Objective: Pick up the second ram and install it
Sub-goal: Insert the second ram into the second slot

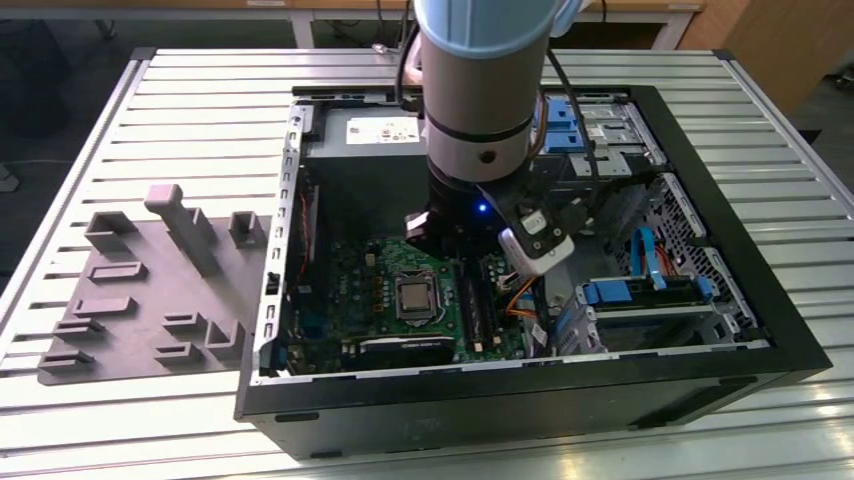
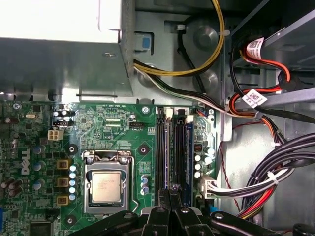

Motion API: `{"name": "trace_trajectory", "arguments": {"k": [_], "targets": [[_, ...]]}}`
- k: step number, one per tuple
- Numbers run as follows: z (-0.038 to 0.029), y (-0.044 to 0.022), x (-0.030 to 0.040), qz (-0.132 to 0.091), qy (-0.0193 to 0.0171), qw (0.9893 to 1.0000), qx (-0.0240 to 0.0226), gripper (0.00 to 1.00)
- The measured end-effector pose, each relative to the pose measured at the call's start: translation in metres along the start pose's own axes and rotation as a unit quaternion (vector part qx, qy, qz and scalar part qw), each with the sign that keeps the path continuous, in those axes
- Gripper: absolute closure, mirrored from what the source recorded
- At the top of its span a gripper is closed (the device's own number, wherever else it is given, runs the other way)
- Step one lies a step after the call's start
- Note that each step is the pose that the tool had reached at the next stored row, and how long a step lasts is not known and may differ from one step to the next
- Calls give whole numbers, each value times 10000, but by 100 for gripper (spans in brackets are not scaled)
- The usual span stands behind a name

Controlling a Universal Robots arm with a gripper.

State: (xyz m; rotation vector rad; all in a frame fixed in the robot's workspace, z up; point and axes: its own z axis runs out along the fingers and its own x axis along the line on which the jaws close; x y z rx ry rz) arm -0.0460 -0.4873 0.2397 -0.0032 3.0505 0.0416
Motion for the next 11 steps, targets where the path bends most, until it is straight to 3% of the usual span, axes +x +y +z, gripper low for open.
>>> {"name": "trace_trajectory", "arguments": {"k": [11], "targets": [[45,-1,-13,2,0,10000,-23,89]]}}
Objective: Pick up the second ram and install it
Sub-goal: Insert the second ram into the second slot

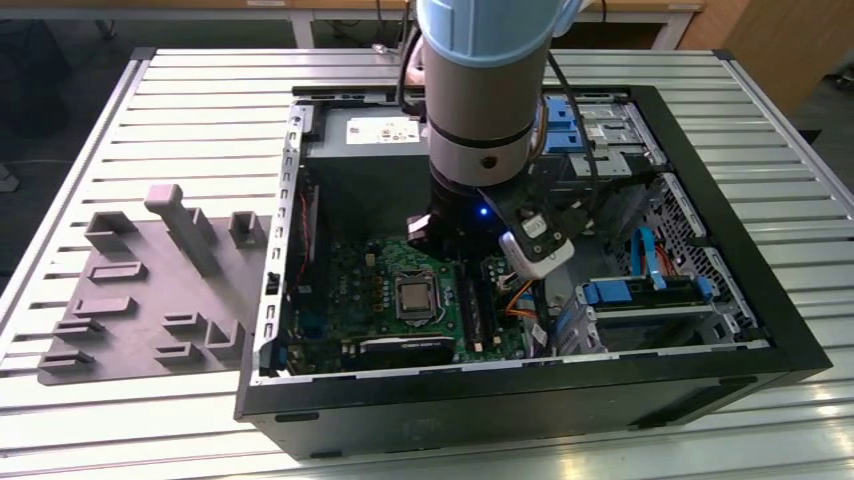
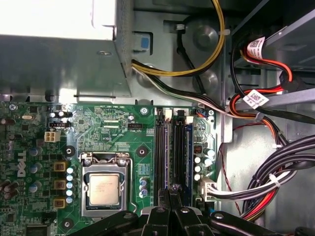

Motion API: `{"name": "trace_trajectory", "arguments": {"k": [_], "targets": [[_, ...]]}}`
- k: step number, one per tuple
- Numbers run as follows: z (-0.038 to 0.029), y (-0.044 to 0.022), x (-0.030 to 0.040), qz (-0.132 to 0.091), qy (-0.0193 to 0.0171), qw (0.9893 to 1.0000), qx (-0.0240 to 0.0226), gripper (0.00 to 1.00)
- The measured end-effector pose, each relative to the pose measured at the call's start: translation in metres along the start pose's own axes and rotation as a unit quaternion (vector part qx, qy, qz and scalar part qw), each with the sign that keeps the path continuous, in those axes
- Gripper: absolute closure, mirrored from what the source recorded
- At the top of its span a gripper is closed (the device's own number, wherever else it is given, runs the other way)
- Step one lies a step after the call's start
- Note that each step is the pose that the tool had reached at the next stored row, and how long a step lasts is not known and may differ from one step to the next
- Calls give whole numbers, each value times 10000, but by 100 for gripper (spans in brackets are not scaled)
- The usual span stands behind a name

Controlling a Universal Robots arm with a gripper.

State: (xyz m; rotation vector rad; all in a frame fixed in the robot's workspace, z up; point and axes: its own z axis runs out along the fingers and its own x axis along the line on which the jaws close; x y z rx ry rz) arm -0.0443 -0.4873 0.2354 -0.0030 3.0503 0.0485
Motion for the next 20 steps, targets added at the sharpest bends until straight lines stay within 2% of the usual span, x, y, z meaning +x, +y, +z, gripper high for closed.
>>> {"name": "trace_trajectory", "arguments": {"k": [20], "targets": [[76,-3,-2,2,1,10000,-19,89]]}}
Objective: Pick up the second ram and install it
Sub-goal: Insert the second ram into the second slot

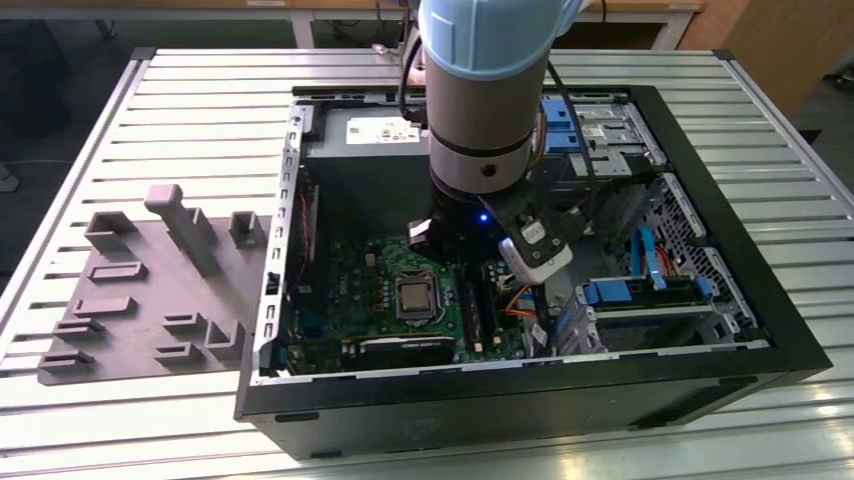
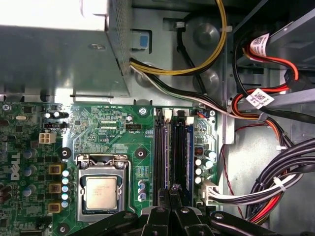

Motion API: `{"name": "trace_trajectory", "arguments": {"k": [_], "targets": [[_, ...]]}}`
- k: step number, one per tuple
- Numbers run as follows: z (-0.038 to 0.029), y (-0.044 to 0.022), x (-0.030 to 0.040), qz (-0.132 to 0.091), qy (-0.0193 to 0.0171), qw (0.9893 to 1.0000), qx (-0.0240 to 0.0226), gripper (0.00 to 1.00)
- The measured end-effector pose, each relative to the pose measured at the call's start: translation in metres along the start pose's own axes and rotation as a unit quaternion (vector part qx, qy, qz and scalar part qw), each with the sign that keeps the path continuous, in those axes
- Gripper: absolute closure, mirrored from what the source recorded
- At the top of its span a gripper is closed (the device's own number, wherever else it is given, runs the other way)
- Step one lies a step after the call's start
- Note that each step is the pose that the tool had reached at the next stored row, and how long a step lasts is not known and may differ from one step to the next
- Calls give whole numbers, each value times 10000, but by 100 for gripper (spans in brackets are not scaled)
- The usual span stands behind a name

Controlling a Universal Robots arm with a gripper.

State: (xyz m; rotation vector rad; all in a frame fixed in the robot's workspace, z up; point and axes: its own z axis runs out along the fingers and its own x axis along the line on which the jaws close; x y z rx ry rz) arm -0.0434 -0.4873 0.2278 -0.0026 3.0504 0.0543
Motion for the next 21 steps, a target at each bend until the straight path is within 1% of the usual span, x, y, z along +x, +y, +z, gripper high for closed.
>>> {"name": "trace_trajectory", "arguments": {"k": [10,19,21], "targets": [[7,1,2,0,-1,10000,-2,89],[-4,1,1,-1,0,10000,11,89],[-5,1,2,1,0,10000,-4,89]]}}
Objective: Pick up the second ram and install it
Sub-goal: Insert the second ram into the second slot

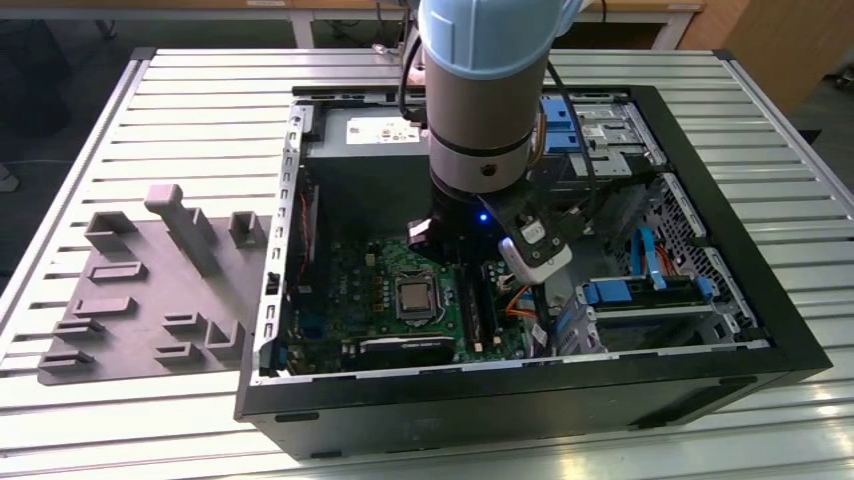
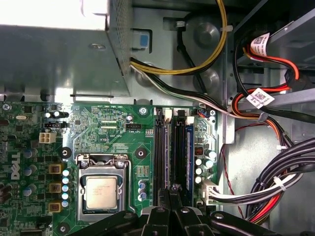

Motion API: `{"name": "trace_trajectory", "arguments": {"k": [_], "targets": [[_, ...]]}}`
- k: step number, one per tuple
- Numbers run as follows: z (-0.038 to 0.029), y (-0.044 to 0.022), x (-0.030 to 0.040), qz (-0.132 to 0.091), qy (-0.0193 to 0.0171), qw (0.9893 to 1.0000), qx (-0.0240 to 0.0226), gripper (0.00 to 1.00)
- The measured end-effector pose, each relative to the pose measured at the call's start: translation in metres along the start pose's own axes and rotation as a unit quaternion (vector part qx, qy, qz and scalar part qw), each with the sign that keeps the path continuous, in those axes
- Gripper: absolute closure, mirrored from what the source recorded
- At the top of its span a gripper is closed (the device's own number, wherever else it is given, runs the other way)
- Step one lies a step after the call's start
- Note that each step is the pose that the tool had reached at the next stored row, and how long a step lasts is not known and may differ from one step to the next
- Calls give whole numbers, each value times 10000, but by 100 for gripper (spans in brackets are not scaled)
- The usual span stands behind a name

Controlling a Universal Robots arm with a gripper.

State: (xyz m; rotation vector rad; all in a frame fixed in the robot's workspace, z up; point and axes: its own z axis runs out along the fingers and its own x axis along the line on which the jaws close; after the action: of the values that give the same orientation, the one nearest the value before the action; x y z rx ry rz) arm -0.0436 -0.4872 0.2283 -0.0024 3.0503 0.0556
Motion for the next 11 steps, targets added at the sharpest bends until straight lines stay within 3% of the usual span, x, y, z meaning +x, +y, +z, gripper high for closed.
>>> {"name": "trace_trajectory", "arguments": {"k": [11], "targets": [[11,0,0,1,0,10000,-18,89]]}}
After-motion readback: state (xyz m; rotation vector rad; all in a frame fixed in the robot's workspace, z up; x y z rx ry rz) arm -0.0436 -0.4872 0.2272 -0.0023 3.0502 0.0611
